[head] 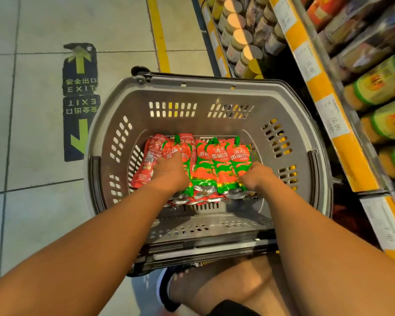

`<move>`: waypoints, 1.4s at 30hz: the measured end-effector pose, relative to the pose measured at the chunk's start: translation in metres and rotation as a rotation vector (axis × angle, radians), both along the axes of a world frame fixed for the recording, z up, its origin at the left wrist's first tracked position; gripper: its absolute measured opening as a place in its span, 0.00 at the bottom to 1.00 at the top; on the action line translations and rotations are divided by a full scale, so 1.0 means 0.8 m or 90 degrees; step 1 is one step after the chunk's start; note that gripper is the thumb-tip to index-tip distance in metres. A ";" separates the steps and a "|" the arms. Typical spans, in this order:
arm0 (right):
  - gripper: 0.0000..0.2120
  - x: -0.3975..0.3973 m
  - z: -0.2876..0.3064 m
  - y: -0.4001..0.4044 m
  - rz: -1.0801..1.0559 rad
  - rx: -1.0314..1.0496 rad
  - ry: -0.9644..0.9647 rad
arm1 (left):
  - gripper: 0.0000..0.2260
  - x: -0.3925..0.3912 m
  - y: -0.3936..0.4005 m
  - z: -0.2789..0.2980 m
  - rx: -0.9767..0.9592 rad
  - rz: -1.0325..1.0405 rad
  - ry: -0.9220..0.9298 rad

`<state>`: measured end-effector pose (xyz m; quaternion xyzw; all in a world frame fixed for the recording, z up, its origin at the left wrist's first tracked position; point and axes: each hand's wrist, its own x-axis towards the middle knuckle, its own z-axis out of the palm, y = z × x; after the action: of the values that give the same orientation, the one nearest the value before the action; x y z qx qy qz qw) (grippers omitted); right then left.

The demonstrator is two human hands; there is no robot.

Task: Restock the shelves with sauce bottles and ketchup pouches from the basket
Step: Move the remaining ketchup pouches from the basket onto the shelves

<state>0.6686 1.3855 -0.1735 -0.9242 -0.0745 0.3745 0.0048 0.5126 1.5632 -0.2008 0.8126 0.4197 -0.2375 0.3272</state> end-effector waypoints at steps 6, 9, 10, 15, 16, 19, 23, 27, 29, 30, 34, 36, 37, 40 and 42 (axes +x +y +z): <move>0.12 0.002 -0.001 -0.006 0.022 0.002 0.007 | 0.21 0.001 0.001 0.003 0.009 -0.005 -0.045; 0.30 0.001 0.003 -0.007 -0.102 0.031 -0.003 | 0.23 0.003 0.001 0.008 0.013 0.013 -0.088; 0.36 0.000 0.006 -0.007 -0.144 0.042 -0.008 | 0.22 0.003 0.000 0.009 0.015 0.017 -0.102; 0.38 -0.002 0.007 -0.002 -0.215 0.135 0.048 | 0.27 0.005 -0.002 0.016 -0.008 0.048 -0.122; 0.37 -0.002 0.008 -0.002 -0.225 0.153 0.054 | 0.28 0.005 -0.001 0.017 -0.015 0.053 -0.120; 0.33 -0.004 0.012 -0.002 -0.254 0.183 0.079 | 0.32 0.004 0.000 0.018 -0.024 0.069 -0.116; 0.27 -0.008 0.021 -0.008 -0.303 0.223 0.128 | 0.35 0.003 0.000 0.018 -0.026 0.072 -0.144; 0.14 -0.010 0.032 -0.016 -0.332 0.245 0.142 | 0.36 0.001 0.001 0.022 -0.061 0.098 -0.185; 0.14 -0.012 0.041 -0.022 -0.350 0.237 0.144 | 0.36 0.000 0.000 0.025 -0.086 0.112 -0.205; 0.14 -0.014 0.046 -0.026 -0.363 0.245 0.145 | 0.36 -0.001 -0.001 0.027 -0.098 0.121 -0.215; 0.10 -0.020 0.066 -0.039 -0.438 0.335 0.173 | 0.38 -0.003 -0.007 0.037 -0.169 0.198 -0.256; 0.12 -0.024 0.076 -0.046 -0.464 0.379 0.194 | 0.37 -0.003 -0.011 0.044 -0.207 0.234 -0.278; 0.14 -0.026 0.081 -0.048 -0.472 0.400 0.199 | 0.36 -0.002 -0.015 0.047 -0.228 0.255 -0.289; 0.16 -0.034 0.098 -0.056 -0.501 0.457 0.202 | 0.28 -0.005 -0.029 0.059 -0.284 0.338 -0.332; 0.15 -0.038 0.112 -0.064 -0.519 0.491 0.198 | 0.23 -0.010 -0.039 0.067 -0.327 0.386 -0.360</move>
<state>0.6382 1.3343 -0.0842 -0.7440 0.1579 0.4193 0.4957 0.5045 1.5317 -0.1472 0.5794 0.4602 0.0030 0.6726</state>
